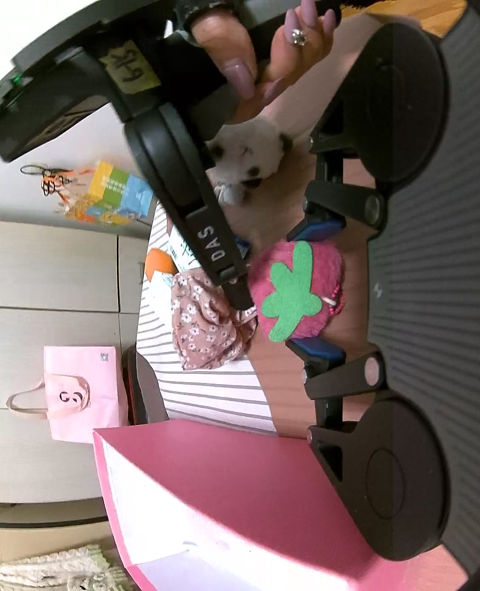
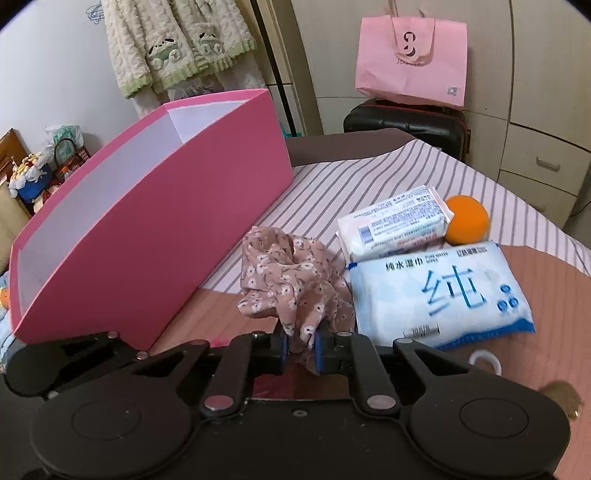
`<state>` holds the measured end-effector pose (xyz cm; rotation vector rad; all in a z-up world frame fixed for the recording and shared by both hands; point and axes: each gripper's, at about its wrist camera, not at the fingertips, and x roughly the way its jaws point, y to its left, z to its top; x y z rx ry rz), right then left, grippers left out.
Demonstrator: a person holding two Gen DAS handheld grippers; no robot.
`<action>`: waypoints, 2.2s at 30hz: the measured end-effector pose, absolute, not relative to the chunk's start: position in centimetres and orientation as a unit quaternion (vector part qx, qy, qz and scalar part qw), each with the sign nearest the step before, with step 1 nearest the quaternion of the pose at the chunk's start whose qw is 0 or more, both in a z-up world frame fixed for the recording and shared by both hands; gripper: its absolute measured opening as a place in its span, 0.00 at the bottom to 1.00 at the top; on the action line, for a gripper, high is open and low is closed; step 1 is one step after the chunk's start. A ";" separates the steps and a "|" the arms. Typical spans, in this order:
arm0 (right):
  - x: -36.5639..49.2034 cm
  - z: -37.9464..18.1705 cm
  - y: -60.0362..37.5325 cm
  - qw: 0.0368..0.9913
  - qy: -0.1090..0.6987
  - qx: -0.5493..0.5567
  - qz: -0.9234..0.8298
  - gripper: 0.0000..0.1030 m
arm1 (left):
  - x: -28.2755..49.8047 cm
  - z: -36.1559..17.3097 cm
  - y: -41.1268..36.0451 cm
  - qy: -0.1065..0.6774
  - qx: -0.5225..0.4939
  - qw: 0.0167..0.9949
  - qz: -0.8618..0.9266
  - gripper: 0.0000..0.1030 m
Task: Organize soft objects
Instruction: 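Grasp the red strawberry plush with the left gripper while the right grasps the pink scrunchie, then carry the strawberry plush and scrunchie over the pink box with both grippers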
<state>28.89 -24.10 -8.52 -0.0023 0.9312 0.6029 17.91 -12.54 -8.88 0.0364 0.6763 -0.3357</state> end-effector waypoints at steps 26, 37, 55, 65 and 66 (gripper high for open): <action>19.8 -7.7 -24.3 0.865 0.427 -0.044 0.261 0.16 | 13.4 -4.5 -6.3 0.376 -0.013 0.891 -0.255 0.50; 15.1 -5.9 -22.4 0.860 0.419 -0.053 0.288 0.16 | 11.4 -3.6 -3.8 0.412 0.008 0.875 -0.256 0.50; 9.8 -0.5 -16.9 0.848 0.387 -0.085 0.351 0.16 | 6.9 0.7 2.1 0.401 0.031 0.889 -0.221 0.50; 12.5 3.4 -14.0 0.863 0.333 -0.060 0.374 0.16 | 9.6 3.8 6.3 0.335 0.010 0.924 -0.183 0.51; 13.1 3.6 -13.6 0.863 0.330 -0.056 0.378 0.16 | 10.3 4.0 6.8 0.332 0.004 0.926 -0.180 0.51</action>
